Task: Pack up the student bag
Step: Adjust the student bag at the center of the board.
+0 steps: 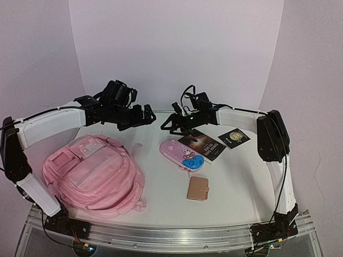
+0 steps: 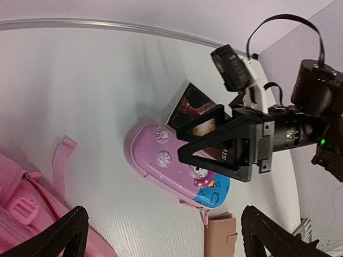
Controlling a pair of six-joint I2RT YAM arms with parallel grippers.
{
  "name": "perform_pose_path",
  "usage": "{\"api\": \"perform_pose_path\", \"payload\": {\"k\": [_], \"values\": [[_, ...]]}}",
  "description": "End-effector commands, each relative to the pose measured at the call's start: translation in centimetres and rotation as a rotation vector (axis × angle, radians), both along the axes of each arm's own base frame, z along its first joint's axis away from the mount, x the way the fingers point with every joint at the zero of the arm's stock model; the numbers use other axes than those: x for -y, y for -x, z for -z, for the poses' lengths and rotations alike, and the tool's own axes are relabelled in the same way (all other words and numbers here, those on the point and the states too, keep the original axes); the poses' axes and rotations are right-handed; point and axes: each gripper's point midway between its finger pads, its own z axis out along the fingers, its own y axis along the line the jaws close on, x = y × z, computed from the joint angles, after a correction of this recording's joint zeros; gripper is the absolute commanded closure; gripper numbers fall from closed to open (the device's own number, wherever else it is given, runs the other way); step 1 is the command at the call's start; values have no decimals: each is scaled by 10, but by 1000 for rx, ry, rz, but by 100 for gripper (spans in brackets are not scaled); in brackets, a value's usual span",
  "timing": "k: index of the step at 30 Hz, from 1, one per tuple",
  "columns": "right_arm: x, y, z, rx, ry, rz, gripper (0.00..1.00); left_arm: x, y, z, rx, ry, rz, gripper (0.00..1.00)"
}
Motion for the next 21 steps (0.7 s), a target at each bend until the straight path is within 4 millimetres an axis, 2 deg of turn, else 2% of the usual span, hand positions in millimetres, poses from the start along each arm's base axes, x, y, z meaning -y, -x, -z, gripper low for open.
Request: {"api": "perform_pose_path", "payload": {"k": [1, 4, 7, 10, 12, 16, 21], "values": [[-14, 2, -18, 26, -37, -11, 23, -3, 6, -57, 118, 76, 11, 0], [-15, 16, -9, 3, -22, -38, 24, -20, 12, -45, 74, 15, -38, 0], [-1, 29, -9, 22, 2, -53, 24, -34, 25, -12, -33, -80, -61, 0], [2, 42, -18, 36, -3, -81, 24, -64, 52, 22, -133, -158, -168, 0], [-7, 48, -22, 30, -18, -107, 23, -89, 75, 38, -192, -120, -284, 0], [-38, 59, -15, 15, -29, -155, 22, -137, 117, 47, -227, 11, -509, 0], [-80, 89, 3, -12, -27, -234, 21, -179, 144, 65, -265, 1, -692, 0]]}}
